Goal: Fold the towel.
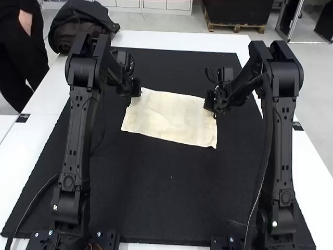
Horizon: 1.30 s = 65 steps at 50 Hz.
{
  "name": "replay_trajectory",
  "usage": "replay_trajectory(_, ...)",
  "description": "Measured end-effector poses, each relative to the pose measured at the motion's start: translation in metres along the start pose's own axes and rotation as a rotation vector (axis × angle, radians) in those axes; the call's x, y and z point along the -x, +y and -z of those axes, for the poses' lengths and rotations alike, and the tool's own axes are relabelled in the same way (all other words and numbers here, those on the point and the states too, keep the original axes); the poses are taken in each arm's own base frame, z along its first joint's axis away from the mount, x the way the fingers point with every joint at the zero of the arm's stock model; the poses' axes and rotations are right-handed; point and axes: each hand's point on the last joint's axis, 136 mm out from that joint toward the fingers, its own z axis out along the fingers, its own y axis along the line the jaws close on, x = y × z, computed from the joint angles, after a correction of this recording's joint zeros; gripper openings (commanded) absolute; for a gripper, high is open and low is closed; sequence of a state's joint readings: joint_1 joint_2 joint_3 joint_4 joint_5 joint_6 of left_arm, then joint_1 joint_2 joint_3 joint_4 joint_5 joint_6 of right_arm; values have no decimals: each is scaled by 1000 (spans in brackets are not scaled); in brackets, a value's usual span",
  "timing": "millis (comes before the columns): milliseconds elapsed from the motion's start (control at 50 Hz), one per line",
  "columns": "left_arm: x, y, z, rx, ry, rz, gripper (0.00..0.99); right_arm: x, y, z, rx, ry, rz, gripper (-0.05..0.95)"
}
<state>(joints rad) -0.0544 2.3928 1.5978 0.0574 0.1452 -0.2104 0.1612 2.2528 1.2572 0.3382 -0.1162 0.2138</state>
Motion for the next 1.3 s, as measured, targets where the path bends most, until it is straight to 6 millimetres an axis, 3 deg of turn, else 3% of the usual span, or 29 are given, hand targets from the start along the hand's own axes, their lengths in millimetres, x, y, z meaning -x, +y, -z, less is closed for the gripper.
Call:
replay_trajectory(120,-1,6,0,28,-10,-7,25,-1,0,0,1,2,-1,-2)
replay_trajectory(560,-3,6,0,18,-50,-15,31,-1,0,0,3,3,-1,-2)
replay_trajectory(960,-15,-6,22,2,-29,-22,31,-13,9,17,55,27,-2,-3)
replay_trajectory(1300,-27,-13,30,-9,-19,-32,31,-5,12,24,82,-56,10,-3)
